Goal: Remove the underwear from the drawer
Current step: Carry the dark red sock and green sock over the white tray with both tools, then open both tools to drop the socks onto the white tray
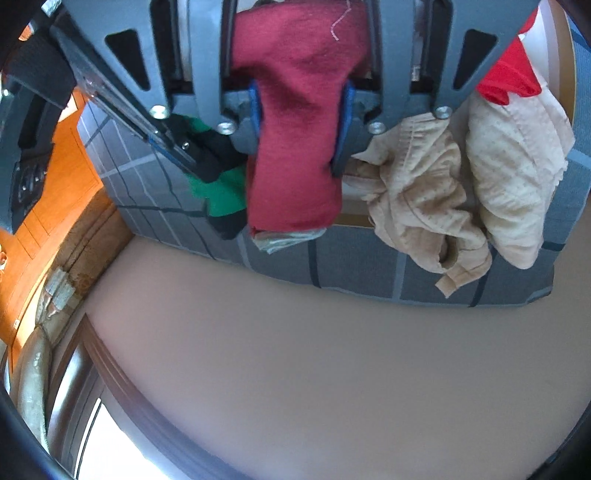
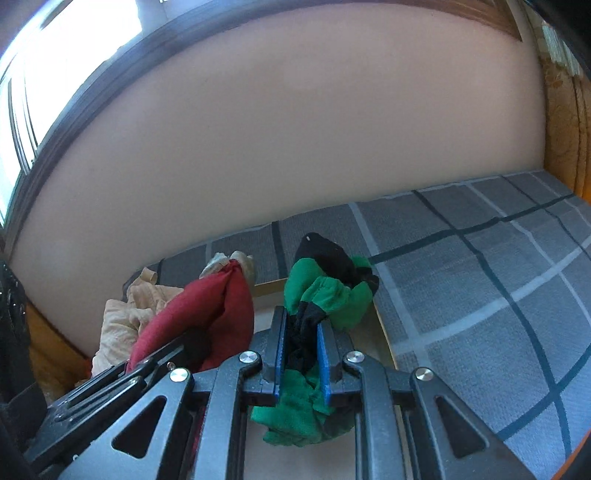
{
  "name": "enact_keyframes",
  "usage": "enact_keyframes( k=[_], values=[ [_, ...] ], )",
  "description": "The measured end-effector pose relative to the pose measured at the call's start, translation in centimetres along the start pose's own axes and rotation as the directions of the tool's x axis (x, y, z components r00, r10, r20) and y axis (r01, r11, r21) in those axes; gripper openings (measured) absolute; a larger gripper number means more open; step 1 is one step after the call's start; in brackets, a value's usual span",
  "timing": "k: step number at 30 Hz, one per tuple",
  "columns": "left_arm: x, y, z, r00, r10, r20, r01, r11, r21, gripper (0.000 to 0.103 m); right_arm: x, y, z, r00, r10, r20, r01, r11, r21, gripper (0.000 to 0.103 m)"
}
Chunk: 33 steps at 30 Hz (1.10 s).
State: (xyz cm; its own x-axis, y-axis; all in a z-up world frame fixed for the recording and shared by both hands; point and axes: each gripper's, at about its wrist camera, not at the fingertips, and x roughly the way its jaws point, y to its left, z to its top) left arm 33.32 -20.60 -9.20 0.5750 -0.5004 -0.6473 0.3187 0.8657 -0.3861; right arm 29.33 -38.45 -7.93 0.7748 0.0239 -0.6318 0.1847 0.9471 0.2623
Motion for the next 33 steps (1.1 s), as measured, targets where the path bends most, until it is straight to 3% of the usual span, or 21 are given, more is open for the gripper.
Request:
enact_keyframes(
  k=[3,10,16,19,22,24,28,33],
  values=[
    [-0.7,0.0,0.2,0.999,-0.021,0.027,0.021,1.0,-0.001,0.055,-0.3,-1.5,0.0,0.998,0.065,0.003,-0.065,0.994,0.083,0.017],
    [-1.6,-0.4,0.3,1.0,-0.009,0.017,0.009,1.0,0.004,0.064,-2.1,-2.6,0.0,0.993,0.101,0.06,-0.11,0.979,0.17,0.017],
    [-3.2,-0.7,-0.4,0.999,0.036,0.024,-0.037,0.998,0.049,0.072,-3.7,-2.4,-0.6,0.997,0.05,0.062,-0.06,0.983,0.173,0.017],
    [-4.2,-0.6,-1.0,0.997,0.067,0.039,-0.069,0.997,0.045,0.084,-4.5,-2.2,-1.4,0.999,0.014,0.05,-0.021,0.989,0.145,0.017],
    [-4.9,-0.4,-1.8,0.995,0.092,0.046,-0.095,0.994,0.051,0.085,-5.3,-2.0,-2.7,0.999,-0.011,0.043,0.005,0.991,0.133,0.018],
    [-5.2,-0.4,-2.2,0.993,0.11,0.043,-0.112,0.991,0.066,0.085,-5.6,-2.1,-3.5,0.999,-0.026,0.036,0.021,0.991,0.13,0.023],
    [-6.3,-1.0,-3.4,0.987,0.15,0.062,-0.158,0.977,0.141,0.085,-6.7,-2.8,-4.6,0.998,-0.034,0.044,0.027,0.987,0.158,0.047],
    [-7.7,-2.0,-5.3,0.968,0.232,0.097,-0.248,0.939,0.237,0.085,-8.8,-2.9,-5.3,0.996,-0.025,0.08,0.011,0.984,0.176,0.048]
  ],
)
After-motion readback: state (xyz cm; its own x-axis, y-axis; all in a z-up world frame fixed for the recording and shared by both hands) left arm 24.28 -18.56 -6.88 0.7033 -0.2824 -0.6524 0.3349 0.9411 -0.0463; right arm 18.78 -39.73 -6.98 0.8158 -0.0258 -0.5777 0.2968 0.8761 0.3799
